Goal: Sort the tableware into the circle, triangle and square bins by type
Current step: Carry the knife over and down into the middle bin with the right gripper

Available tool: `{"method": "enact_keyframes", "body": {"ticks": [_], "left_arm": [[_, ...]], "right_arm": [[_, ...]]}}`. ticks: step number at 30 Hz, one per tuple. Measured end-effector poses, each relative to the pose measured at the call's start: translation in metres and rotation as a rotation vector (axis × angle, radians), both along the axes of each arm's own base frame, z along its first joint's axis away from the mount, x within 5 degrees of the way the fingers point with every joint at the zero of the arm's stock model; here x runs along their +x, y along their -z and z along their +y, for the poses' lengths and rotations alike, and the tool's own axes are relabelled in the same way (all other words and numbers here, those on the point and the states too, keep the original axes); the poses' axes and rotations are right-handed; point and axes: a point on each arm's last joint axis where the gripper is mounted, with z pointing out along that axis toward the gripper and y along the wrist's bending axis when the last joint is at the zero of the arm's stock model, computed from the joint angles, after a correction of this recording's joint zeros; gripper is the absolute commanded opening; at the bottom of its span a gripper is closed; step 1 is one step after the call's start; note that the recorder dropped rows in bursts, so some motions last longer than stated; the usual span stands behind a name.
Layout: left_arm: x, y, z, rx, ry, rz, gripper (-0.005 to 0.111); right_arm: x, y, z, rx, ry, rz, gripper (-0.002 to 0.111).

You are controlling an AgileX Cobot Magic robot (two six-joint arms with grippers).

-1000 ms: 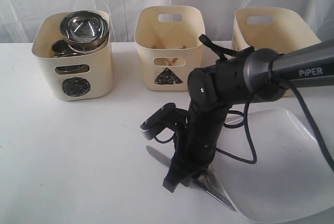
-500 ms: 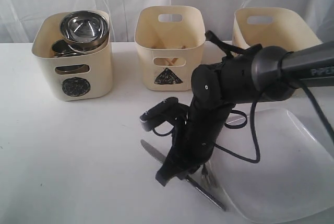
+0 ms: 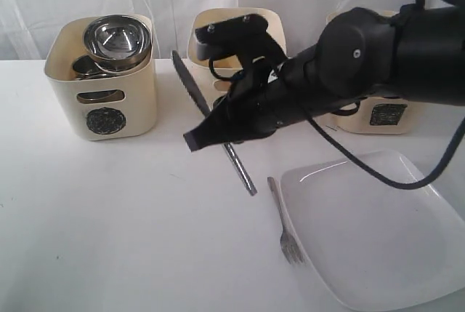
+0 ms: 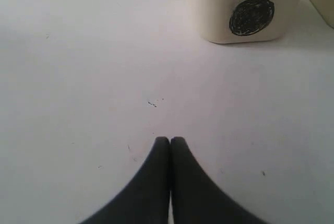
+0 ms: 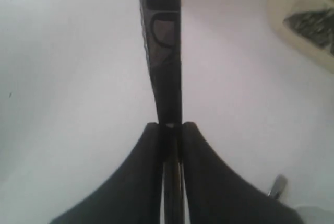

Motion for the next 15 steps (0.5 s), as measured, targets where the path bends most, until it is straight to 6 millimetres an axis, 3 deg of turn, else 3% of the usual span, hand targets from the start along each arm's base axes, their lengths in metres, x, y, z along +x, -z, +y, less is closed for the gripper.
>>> {"method": "enact_keyframes", "body": {"ticks": [3,7,10,15], "left_arm": [[0.000,0.000,0.000,0.000,0.000,0.000,0.000],[0.000,0.000,0.000,0.000,0.000,0.000,0.000],[0.000,0.000,0.000,0.000,0.000,0.000,0.000],[0.000,0.000,0.000,0.000,0.000,0.000,0.000]], "right_arm": [[0.010,-0.009,-0.008,0.032,0.059,-0.099,0.000],[0.035,-0.026,-0.033,0.093,0.212,-0.313,0.000],[0.052,-0.027,-0.048,0.118,0.309,-0.426,0.000],[0.086,-0.021,-0.042,0.132,0.345,-0.473,0.000]]}}
